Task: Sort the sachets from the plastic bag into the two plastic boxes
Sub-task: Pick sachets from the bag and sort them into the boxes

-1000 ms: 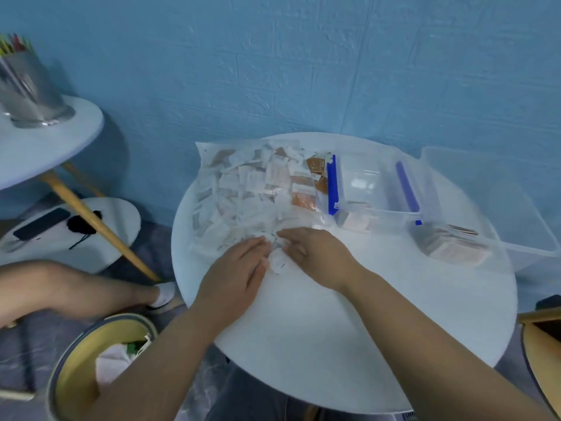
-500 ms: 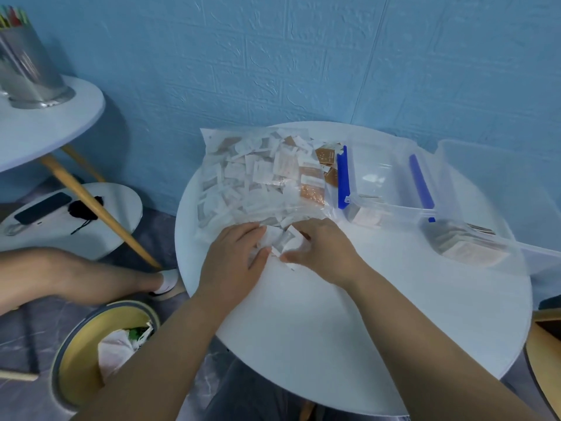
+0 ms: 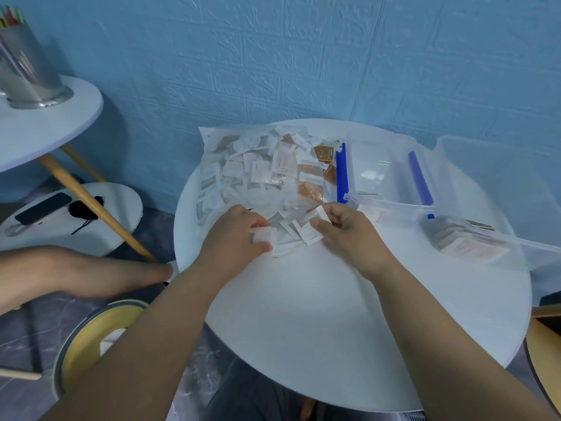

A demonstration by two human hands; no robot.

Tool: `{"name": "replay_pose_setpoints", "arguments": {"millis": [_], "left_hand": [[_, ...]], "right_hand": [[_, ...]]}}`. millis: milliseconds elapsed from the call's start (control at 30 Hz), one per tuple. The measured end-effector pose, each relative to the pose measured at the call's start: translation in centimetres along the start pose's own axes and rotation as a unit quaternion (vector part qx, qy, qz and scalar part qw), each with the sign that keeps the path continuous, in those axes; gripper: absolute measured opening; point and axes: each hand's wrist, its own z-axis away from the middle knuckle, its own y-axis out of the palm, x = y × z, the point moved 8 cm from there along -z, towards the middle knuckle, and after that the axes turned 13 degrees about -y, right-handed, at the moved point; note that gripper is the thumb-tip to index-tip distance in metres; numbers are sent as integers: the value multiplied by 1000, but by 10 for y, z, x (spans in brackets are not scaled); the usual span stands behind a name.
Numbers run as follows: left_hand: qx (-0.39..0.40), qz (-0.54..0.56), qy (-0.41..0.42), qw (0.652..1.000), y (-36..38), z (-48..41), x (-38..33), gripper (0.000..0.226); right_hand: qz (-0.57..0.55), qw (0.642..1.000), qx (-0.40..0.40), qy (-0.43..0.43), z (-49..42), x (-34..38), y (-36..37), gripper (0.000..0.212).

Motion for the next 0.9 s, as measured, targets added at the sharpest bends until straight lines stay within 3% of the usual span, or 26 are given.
{"name": "replay_pose_setpoints", "arguments": {"millis": [100,233,333,400,467,533,633,700,900], "left_hand": [[-34,74,-15,997,-15,3,-2,10],[-72,183,-66,978,-24,10,2,9],[-46,318,-107,941,-17,17,1,9],[0,348,-95,933,-10,22,-6,9],[45,287,-51,956,-2,23,-14,9],[36,203,-36,978,-2,21,-12,16],[-53,114,-36,991,-21,12,-3,11],[-117,64,-24,991,-37,6,-1,21],[-217,38,5,976,-63,-16,-5,22]], "right_hand": [[-58,998,-16,-19,-2,7,0,11],[-102,994,-26,-32,-4,17,8,16],[-79,996,-30,-42,-8,22,19,18],[-50,997,-32,-44,-10,21,26,16],[-7,998,-35,-52,-13,20,27,16],[43,996,-39,-65,-15,21,25,17],[105,990,-33,-88,-16,25,21,14],[140,983,-3,-116,-17,29,24,11],[304,913,150,-228,-21,32,59,32]]}}
